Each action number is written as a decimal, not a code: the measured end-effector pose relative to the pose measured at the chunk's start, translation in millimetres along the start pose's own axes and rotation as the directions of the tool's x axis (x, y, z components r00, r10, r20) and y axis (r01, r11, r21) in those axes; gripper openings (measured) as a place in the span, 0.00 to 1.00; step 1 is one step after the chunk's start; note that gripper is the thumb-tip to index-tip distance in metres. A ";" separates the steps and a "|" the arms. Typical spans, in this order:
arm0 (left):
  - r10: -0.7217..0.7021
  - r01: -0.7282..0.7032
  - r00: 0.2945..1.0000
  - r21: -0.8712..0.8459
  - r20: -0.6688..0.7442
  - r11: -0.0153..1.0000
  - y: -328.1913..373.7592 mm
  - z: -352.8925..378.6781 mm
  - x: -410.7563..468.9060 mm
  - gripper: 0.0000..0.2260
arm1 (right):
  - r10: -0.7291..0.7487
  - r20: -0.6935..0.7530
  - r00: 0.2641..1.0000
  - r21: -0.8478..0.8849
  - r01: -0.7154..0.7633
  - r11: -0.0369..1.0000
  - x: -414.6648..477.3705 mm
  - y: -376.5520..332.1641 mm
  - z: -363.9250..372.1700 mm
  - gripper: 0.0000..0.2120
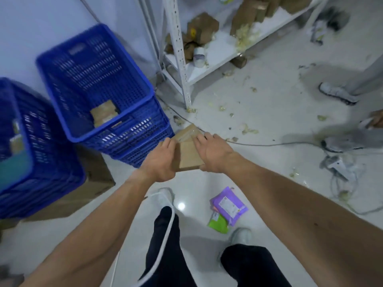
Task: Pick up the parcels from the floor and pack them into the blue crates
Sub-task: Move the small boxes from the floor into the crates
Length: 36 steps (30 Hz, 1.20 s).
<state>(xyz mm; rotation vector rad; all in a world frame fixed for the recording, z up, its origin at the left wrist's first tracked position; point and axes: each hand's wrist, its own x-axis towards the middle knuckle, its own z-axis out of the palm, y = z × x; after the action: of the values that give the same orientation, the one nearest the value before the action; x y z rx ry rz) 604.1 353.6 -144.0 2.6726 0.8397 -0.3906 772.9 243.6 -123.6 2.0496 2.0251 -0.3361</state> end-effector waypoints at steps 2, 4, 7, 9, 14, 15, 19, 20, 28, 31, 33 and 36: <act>-0.073 0.072 0.995 -0.003 -0.068 0.997 -0.2 -31.8 -25.5 0.35 | -0.048 -0.044 0.998 -0.056 0.045 0.997 -0.4 -7.1 -37.0 0.38; -0.128 0.128 0.984 -0.014 -0.125 0.992 -1.5 -60.6 -51.1 0.35 | -0.112 -0.088 0.990 -0.092 0.104 0.990 -1.8 -15.8 -71.9 0.38; -0.187 0.186 0.967 -0.023 -0.173 0.982 -7.7 -97.6 -87.0 0.37 | -0.170 -0.130 0.977 -0.127 0.154 0.980 -6.8 -33.4 -120.2 0.39; -0.218 0.212 0.956 -0.049 -0.195 0.976 -11.3 -119.4 -107.9 0.38 | -0.185 -0.131 0.974 -0.139 0.166 0.976 -9.7 -47.3 -147.4 0.38; -0.252 0.224 0.943 -0.146 -0.217 0.964 -22.9 -152.5 -154.9 0.37 | -0.187 -0.120 0.975 -0.117 0.173 0.978 -19.2 -87.2 -188.0 0.36; -0.249 0.220 0.943 -0.148 -0.222 0.964 -27.7 -154.7 -163.3 0.37 | -0.181 -0.121 0.976 -0.116 0.168 0.979 -19.7 -96.4 -191.8 0.36; -0.248 0.226 0.939 -0.116 -0.239 0.967 -60.0 -162.9 -190.4 0.34 | -0.165 -0.126 0.978 -0.124 0.150 0.981 -10.4 -137.7 -209.1 0.36; -0.247 0.225 0.936 -0.112 -0.250 0.968 -69.2 -166.0 -196.0 0.34 | -0.163 -0.133 0.978 -0.135 0.145 0.980 -6.0 -147.2 -213.6 0.36; -0.233 0.219 0.927 -0.082 -0.294 0.972 -127.4 -182.4 -226.0 0.35 | -0.155 -0.175 0.972 -0.161 0.127 0.979 25.3 -201.9 -237.7 0.37; -0.231 0.216 0.921 -0.083 -0.313 0.973 -137.7 -181.2 -227.5 0.35 | -0.151 -0.170 0.974 -0.166 0.122 0.979 34.2 -208.2 -240.6 0.36; -0.229 0.210 0.915 -0.091 -0.334 0.973 -144.0 -184.7 -223.3 0.35 | -0.149 -0.180 0.972 -0.165 0.119 0.979 42.3 -208.3 -246.3 0.36; -0.234 0.207 0.907 -0.113 -0.349 0.972 -154.9 -188.6 -210.4 0.36 | -0.154 -0.177 0.972 -0.150 0.128 0.980 56.9 -204.2 -253.2 0.38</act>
<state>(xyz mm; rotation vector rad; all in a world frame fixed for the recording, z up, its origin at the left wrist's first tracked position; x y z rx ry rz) 377.0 438.1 68.6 2.6246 1.2439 0.0907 568.2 382.5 95.1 1.9230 2.2429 -0.0255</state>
